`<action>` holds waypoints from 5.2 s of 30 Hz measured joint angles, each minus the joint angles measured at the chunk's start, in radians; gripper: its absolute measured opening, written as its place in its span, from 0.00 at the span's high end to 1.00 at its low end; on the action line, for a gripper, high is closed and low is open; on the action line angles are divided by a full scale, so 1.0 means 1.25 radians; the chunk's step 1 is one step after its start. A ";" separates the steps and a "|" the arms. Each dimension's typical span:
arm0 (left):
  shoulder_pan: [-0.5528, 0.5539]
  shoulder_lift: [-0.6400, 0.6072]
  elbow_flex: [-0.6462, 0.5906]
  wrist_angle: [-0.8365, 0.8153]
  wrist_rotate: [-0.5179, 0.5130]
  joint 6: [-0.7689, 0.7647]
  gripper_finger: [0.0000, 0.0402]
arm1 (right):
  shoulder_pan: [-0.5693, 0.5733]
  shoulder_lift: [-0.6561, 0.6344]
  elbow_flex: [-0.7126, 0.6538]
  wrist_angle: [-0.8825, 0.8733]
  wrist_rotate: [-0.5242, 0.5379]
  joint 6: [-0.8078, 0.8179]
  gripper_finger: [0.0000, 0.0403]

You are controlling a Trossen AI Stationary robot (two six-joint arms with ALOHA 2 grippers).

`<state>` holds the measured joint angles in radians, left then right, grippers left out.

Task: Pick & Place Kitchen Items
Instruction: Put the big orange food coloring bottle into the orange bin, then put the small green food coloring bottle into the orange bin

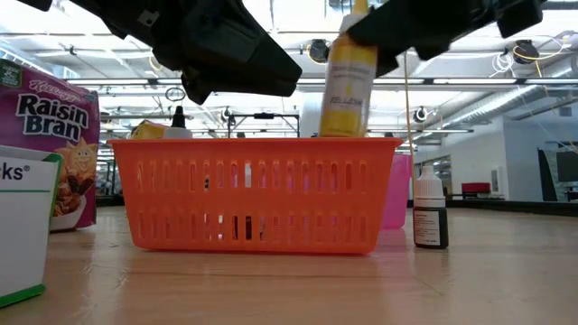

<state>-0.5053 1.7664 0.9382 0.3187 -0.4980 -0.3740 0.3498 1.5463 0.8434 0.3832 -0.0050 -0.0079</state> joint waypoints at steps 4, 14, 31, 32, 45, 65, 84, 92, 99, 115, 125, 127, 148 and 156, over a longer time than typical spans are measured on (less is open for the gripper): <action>0.000 0.000 0.000 0.000 0.000 0.000 0.73 | -0.015 0.021 0.000 0.000 0.000 0.002 0.66; 0.000 0.000 0.000 -0.001 0.000 0.002 0.73 | -0.031 0.095 0.001 0.066 -0.055 0.017 0.66; 0.000 0.000 0.000 -0.001 0.000 0.003 0.73 | -0.042 0.116 0.000 0.067 -0.063 0.016 0.62; 0.000 0.000 0.000 -0.001 0.000 0.003 0.73 | -0.042 0.116 0.000 0.067 -0.063 0.016 0.62; 0.000 0.000 0.000 -0.001 0.000 0.003 0.73 | -0.042 0.116 -0.001 0.067 -0.063 0.014 0.61; 0.000 0.000 0.000 -0.001 0.000 0.003 0.73 | -0.042 0.115 -0.001 0.061 -0.063 -0.017 0.59; -0.001 0.000 0.000 -0.001 0.001 0.003 0.73 | -0.041 0.076 -0.001 0.008 -0.056 -0.038 0.45; 0.000 0.000 0.000 -0.003 0.002 0.002 0.73 | -0.022 0.005 -0.002 -0.108 -0.056 -0.048 0.46; 0.000 0.000 0.000 -0.003 0.002 0.000 0.73 | 0.011 -0.004 -0.002 -0.184 -0.056 -0.046 0.46; 0.000 0.000 0.000 -0.003 0.002 0.002 0.73 | 0.056 -0.004 -0.113 -0.060 -0.057 0.105 0.48; 0.000 0.000 0.000 -0.003 0.002 0.000 0.73 | 0.080 0.008 -0.155 0.030 0.006 0.123 0.48; 0.000 0.000 0.000 -0.003 0.002 0.000 0.73 | 0.080 0.021 -0.155 0.040 0.004 0.124 0.48; 0.000 0.000 0.000 -0.003 0.001 0.000 0.73 | 0.080 0.142 -0.155 0.179 0.004 0.150 0.56; 0.000 0.000 0.000 -0.004 0.002 0.001 0.73 | 0.080 0.178 -0.155 0.217 0.001 0.157 0.62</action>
<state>-0.5056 1.7664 0.9382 0.3141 -0.4961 -0.3725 0.4500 1.7689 0.6498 0.6550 -0.0032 0.1888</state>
